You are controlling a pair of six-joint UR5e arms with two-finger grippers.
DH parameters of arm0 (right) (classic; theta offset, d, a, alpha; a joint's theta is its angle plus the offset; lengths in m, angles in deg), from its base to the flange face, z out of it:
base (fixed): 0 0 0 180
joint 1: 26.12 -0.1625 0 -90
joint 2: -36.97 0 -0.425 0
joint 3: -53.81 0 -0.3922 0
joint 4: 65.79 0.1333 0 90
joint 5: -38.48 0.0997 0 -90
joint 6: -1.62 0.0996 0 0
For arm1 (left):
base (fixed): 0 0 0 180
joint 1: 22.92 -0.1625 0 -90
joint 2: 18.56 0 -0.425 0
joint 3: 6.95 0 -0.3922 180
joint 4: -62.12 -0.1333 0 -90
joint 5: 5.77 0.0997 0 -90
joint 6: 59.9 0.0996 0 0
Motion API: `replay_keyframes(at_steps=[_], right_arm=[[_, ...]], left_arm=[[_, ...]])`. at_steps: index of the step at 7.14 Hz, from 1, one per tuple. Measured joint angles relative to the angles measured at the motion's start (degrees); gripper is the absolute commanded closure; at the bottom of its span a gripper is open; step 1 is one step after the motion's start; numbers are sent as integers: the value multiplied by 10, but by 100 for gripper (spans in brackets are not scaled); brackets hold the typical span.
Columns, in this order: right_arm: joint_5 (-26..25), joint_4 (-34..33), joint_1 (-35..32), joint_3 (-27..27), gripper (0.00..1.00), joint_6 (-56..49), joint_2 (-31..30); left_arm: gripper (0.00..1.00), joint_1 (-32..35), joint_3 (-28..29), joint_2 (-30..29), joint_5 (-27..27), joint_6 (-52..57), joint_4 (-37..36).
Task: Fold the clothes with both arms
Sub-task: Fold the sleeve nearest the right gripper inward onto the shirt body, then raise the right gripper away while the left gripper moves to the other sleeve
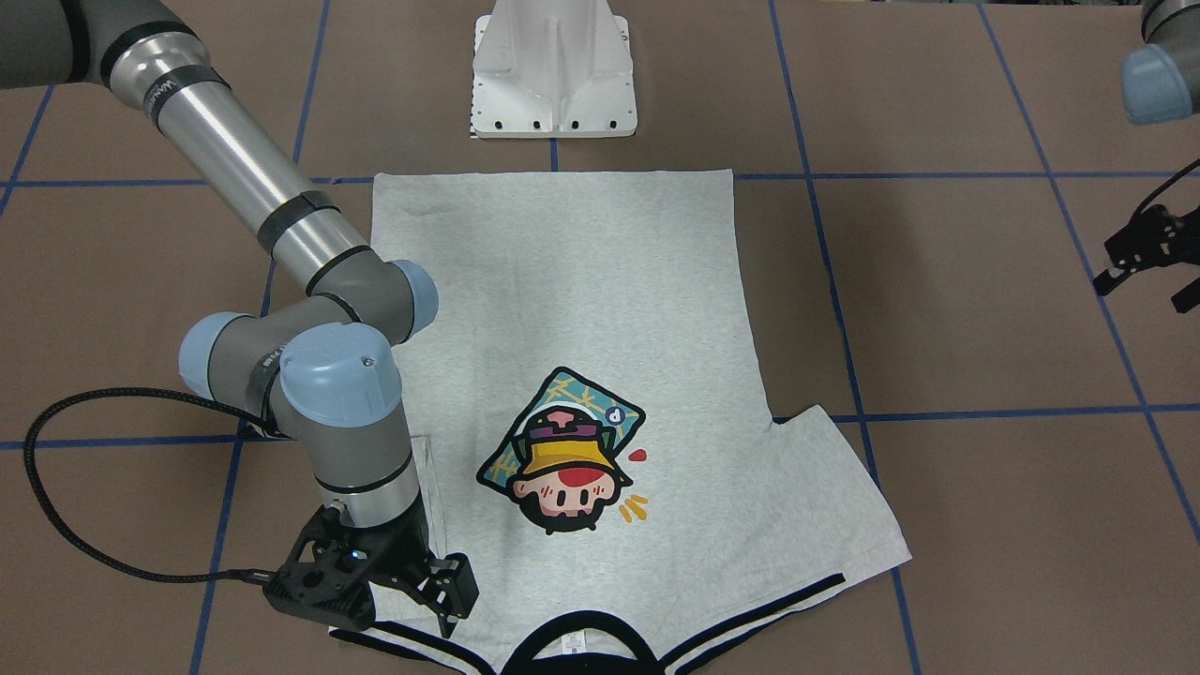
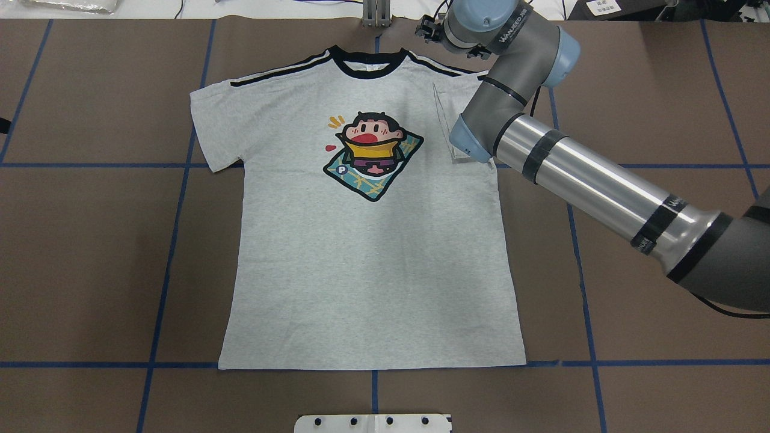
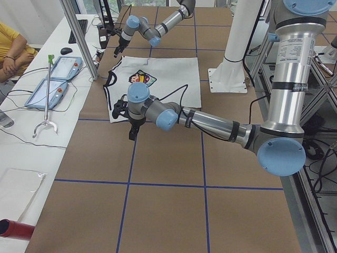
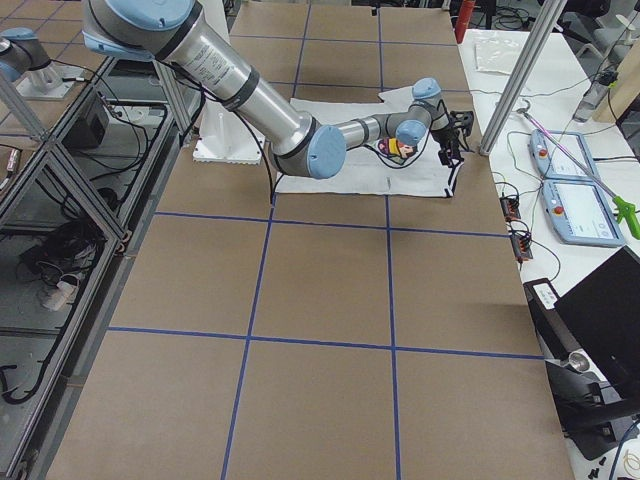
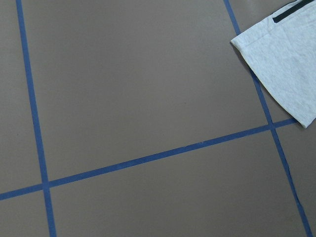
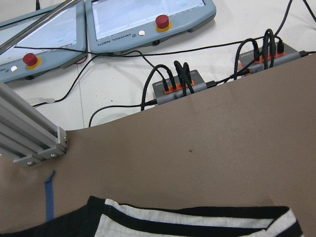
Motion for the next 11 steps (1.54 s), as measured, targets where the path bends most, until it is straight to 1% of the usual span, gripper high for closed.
replay_keyframes(at_steps=[1,2,4,5,6,7,8,9,10,11], right_arm=[[21,-40,-4,82,1,-2,-42],[58,-67,-13,154,1,-4,-89],[148,-77,-52,243,1,-34,-170],[178,-76,-68,286,1,-62,-213],[202,-74,-85,322,1,-88,-252],[216,-72,-97,352,1,-103,-286],[221,-72,-102,380,1,-112,-315],[221,-71,-104,404,1,-117,-339],[220,-71,-104,420,1,-119,-353],[219,-71,-104,427,1,-126,-359]], left_arm=[[2,-28,26,-34,1,-42,1],[2,-47,56,-72,2,-74,8],[2,-61,87,-107,2,-120,52],[2,-63,107,-119,3,-146,81],[5,-69,144,-143,10,-181,116],[10,-88,203,-179,39,-221,163],[11,-114,283,-219,88,-266,233],[18,-133,370,-258,135,-315,314],[28,-146,425,-282,166,-350,362],[40,-154,453,-298,185,-370,382]])
